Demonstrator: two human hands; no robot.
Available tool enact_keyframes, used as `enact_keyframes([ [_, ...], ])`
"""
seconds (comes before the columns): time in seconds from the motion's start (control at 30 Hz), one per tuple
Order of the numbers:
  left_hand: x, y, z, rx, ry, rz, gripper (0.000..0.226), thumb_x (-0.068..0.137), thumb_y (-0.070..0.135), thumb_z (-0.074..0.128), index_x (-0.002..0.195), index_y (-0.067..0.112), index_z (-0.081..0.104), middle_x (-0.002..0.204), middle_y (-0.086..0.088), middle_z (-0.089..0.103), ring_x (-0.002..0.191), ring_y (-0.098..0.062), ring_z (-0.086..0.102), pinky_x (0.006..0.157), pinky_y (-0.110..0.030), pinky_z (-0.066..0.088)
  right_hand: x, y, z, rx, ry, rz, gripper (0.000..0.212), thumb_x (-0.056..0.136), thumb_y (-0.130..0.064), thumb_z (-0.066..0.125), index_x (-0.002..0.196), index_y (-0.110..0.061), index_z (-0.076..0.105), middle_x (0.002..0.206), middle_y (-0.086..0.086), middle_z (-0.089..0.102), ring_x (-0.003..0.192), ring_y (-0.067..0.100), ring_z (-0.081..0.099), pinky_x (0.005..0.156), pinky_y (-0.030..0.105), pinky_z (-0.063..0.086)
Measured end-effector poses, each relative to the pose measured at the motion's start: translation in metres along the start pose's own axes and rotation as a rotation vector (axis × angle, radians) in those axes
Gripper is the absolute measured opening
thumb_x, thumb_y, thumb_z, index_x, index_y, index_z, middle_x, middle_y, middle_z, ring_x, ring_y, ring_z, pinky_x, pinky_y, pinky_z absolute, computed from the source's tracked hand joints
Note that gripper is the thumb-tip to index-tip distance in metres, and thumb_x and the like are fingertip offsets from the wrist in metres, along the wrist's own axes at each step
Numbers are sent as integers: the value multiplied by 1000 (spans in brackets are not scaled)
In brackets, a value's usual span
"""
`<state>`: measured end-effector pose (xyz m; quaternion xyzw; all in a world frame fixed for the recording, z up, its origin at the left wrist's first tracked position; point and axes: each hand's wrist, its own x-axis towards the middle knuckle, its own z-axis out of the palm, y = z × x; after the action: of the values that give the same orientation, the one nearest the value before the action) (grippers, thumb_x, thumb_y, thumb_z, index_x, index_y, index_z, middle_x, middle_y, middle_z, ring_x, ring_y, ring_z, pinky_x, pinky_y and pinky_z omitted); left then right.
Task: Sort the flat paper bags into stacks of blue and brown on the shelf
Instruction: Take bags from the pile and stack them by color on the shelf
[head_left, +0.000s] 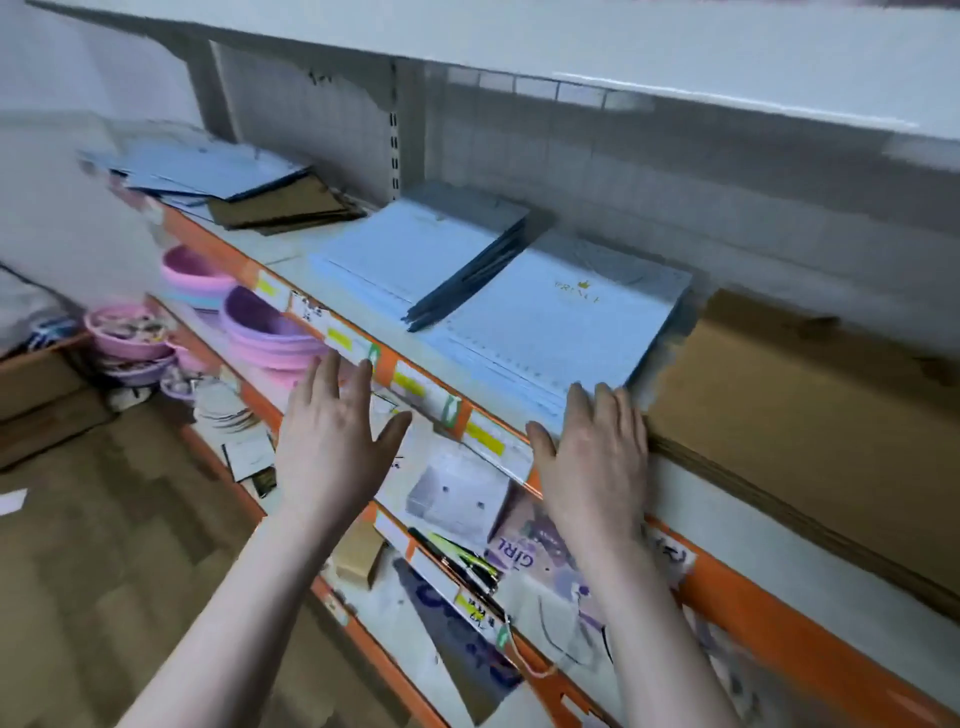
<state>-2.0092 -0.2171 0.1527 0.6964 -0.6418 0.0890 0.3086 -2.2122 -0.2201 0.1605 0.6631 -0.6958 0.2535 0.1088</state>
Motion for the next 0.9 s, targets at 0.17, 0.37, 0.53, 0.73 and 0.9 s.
enact_keyframes([
  [0.17, 37, -125, -31, 87, 16, -61, 59, 77, 29, 75, 121, -6, 58, 128, -36, 49, 120, -52, 45, 99, -57, 37, 18, -116, 38, 74, -15, -25, 56, 87, -34, 63, 129, 2, 53, 132, 26, 50, 130, 41, 40, 110, 47, 27],
  [0.37, 82, -235, -59, 132, 37, -90, 61, 72, 28, 79, 118, -6, 59, 124, -37, 51, 119, -51, 46, 101, -56, 37, 47, -229, 75, 111, 8, -84, 53, 82, -33, 68, 121, 2, 58, 116, 25, 58, 114, 42, 51, 96, 49, 42],
  [0.53, 123, -305, -54, 126, 59, -121, 62, 70, 27, 81, 118, -7, 60, 123, -36, 53, 115, -51, 50, 96, -57, 41, 79, -298, 111, 129, 11, -139, 51, 82, -30, 69, 120, 2, 59, 115, 25, 58, 111, 42, 54, 95, 49, 44],
  [0.73, 202, -399, -28, 129, 40, -126, 60, 73, 28, 78, 119, -5, 59, 123, -34, 53, 115, -49, 50, 96, -57, 42, 140, -386, 180, 219, -8, -129, 52, 82, -26, 69, 123, 3, 56, 118, 26, 56, 109, 42, 54, 95, 48, 43],
  [0.9, 303, -472, -1, 118, 1, -108, 54, 78, 25, 74, 120, -5, 58, 125, -33, 53, 117, -49, 49, 97, -56, 42, 220, -469, 242, 289, 6, -80, 49, 81, -24, 69, 121, 3, 58, 114, 25, 58, 103, 42, 56, 91, 45, 45],
])
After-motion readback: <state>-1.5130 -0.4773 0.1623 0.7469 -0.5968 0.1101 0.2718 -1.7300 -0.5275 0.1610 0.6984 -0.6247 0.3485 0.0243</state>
